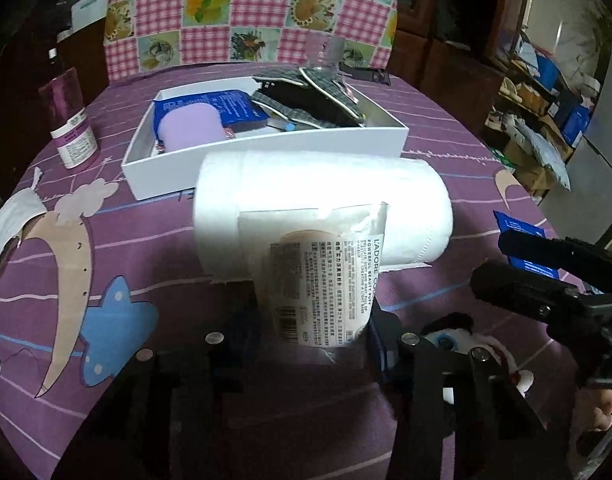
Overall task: Organize soft objects
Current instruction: 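Grasp the white plush dog with the right tool while left tool holds roll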
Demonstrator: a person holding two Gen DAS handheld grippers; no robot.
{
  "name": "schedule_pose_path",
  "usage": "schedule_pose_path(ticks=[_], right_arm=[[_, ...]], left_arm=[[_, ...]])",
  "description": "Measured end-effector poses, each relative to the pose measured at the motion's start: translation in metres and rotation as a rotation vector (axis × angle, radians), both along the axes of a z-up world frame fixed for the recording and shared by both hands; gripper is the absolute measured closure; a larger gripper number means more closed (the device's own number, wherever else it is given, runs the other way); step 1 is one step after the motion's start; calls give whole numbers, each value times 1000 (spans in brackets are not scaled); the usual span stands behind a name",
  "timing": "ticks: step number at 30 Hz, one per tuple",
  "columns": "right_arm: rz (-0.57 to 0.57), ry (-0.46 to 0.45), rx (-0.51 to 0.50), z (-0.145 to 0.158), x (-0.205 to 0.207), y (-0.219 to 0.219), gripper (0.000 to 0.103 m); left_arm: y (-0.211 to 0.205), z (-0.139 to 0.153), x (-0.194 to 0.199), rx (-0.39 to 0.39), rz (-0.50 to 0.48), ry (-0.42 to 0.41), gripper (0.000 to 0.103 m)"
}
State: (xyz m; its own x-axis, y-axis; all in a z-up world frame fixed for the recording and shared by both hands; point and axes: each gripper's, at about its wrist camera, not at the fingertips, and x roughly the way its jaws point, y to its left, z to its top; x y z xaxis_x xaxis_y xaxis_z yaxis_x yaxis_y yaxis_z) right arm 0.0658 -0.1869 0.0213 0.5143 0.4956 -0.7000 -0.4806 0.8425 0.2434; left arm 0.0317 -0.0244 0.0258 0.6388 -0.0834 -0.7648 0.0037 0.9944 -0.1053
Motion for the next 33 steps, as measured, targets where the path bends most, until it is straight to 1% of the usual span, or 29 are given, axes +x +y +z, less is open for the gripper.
schedule_pose_path(ticks=[4, 6, 7, 9, 11, 14, 15, 16, 17, 18, 21, 23, 24, 27, 28, 30, 31, 33], right_arm=[[-32, 16, -15, -5, 7, -2, 30], [-39, 3, -17, -4, 5, -2, 30], [-46, -12, -19, -3, 3, -2, 30], [-75, -82, -33, 4, -5, 0, 30], [-99, -151, -51, 8, -12, 2, 30], [-148, -194, -71, 13, -17, 3, 30], [-156, -199, -64, 15, -18, 1, 30], [-156, -202, -36, 17, -18, -2, 30], [-143, -192, -5, 18, -19, -5, 30], [-113, -157, 21, 19, -17, -7, 30], [-59, -63, 34, 16, -9, -8, 30], [-64, -60, 24, 15, -13, -7, 30], [-60, -75, 3, 15, -16, -6, 30], [-74, -81, -67, 11, -25, 1, 31], [-75, -79, -94, 9, -29, 5, 33], [-81, -69, -137, 6, -38, 10, 44], [-93, -65, -145, 6, -42, 10, 45], [-150, -38, -175, 5, -51, 17, 49]], left_arm=[[7, 2, -3, -8, 32, -7, 59], [11, 3, -4, -2, 54, -10, 59], [13, 3, -5, 3, 65, -10, 59], [15, 2, -6, 26, 93, -10, 59], [17, 3, -7, 27, 104, -12, 59], [20, 5, -10, 19, 108, -24, 59], [20, 6, -10, 16, 108, -28, 59], [21, 6, -11, 13, 109, -31, 59], [22, 6, -11, 11, 110, -32, 59], [22, 7, -12, 8, 109, -33, 59], [22, 7, -13, 6, 109, -35, 59], [21, 8, -14, 19, 117, -40, 59], [21, 8, -14, 29, 124, -43, 59], [22, 8, -13, 45, 143, -40, 59], [23, 8, -13, 52, 151, -41, 59], [24, 10, -15, 56, 161, -47, 59], [24, 11, -16, 53, 163, -49, 59], [25, 11, -17, 52, 163, -49, 59]])
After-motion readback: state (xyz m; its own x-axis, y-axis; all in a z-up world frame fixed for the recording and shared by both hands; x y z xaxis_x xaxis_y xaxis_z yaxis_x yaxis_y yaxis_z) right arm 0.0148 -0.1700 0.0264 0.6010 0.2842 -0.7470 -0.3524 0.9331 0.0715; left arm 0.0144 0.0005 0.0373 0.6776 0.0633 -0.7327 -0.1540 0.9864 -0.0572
